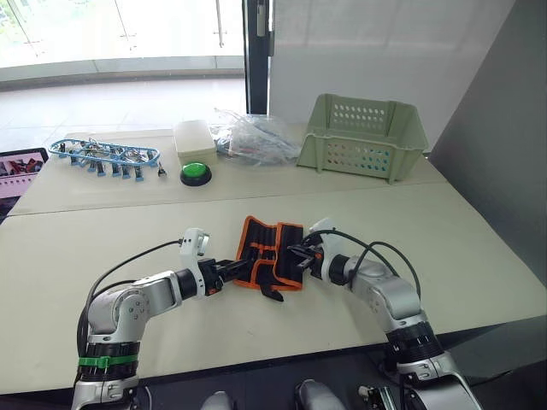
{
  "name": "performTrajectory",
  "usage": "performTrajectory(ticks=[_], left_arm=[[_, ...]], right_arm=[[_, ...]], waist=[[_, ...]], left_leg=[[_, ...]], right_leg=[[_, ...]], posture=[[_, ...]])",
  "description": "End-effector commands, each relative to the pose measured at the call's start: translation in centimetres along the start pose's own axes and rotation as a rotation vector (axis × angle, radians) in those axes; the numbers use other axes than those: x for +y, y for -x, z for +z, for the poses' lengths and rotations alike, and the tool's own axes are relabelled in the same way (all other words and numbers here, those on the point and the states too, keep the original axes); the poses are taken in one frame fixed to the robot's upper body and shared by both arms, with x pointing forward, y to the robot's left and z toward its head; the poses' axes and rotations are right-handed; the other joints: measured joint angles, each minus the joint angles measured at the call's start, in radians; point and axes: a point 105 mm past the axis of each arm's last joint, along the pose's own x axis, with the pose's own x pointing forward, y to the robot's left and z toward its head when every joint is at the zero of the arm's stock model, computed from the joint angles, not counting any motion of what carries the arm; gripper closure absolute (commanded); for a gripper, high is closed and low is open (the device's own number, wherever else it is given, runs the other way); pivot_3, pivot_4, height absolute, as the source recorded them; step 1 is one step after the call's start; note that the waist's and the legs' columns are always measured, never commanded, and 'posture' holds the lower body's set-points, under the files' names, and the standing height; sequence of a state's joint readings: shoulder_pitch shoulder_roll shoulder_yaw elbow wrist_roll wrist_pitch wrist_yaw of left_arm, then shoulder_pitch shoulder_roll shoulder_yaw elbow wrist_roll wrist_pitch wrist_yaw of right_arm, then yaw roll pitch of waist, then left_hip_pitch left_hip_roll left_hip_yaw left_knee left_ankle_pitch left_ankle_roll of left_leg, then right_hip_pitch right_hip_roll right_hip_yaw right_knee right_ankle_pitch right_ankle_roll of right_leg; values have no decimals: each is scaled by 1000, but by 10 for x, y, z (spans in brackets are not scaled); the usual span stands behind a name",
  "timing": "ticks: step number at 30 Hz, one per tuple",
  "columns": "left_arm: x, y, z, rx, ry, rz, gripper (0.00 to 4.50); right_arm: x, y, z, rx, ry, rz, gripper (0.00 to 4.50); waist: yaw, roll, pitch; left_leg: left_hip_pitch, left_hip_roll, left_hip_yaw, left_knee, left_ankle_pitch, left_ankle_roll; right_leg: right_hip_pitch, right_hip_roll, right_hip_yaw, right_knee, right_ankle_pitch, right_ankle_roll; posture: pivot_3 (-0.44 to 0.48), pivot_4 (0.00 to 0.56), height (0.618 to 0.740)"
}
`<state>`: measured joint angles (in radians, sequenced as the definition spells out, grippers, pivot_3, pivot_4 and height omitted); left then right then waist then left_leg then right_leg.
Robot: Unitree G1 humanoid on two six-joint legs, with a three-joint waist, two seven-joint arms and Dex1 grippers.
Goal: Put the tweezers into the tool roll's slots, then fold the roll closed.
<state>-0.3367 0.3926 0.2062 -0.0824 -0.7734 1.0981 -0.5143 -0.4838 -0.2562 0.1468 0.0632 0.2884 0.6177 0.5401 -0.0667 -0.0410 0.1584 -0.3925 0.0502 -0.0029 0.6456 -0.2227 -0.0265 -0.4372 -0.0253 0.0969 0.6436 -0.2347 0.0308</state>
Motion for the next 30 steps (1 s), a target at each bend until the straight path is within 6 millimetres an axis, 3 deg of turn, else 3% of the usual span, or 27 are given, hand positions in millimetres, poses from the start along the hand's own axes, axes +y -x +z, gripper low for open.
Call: performTrajectory(ticks=[1, 7, 18, 30], left_arm=[[-6, 2, 4, -17, 16, -40, 2424], [-6, 4, 8, -36, 33, -42, 4445], [-9, 10, 13, -61, -6, -38, 4480], [-20, 62, 23, -31, -111, -50, 4480]], right_arm=[[0, 3, -3, 7, -1, -11, 4500], [0, 3, -4, 8, -1, -12, 4500], [9, 1, -6, 21, 12, 30, 4500], [38, -3, -9, 26, 27, 110, 4500]], waist=[[0, 0, 0], [0, 0, 0], [0, 0, 0], [-5, 0, 0]], left_leg=[[0, 0, 0, 0, 0, 0], [0, 0, 0, 0, 0, 0], [0, 0, 0, 0, 0, 0], [0, 1, 0, -1, 0, 0]], right_leg=[[0, 0, 0, 0, 0, 0], [0, 0, 0, 0, 0, 0], [0, 0, 0, 0, 0, 0], [-2, 1, 1, 0, 0, 0]], posture=[[0, 150, 724], [0, 150, 724], [0, 150, 724], [0, 150, 724]])
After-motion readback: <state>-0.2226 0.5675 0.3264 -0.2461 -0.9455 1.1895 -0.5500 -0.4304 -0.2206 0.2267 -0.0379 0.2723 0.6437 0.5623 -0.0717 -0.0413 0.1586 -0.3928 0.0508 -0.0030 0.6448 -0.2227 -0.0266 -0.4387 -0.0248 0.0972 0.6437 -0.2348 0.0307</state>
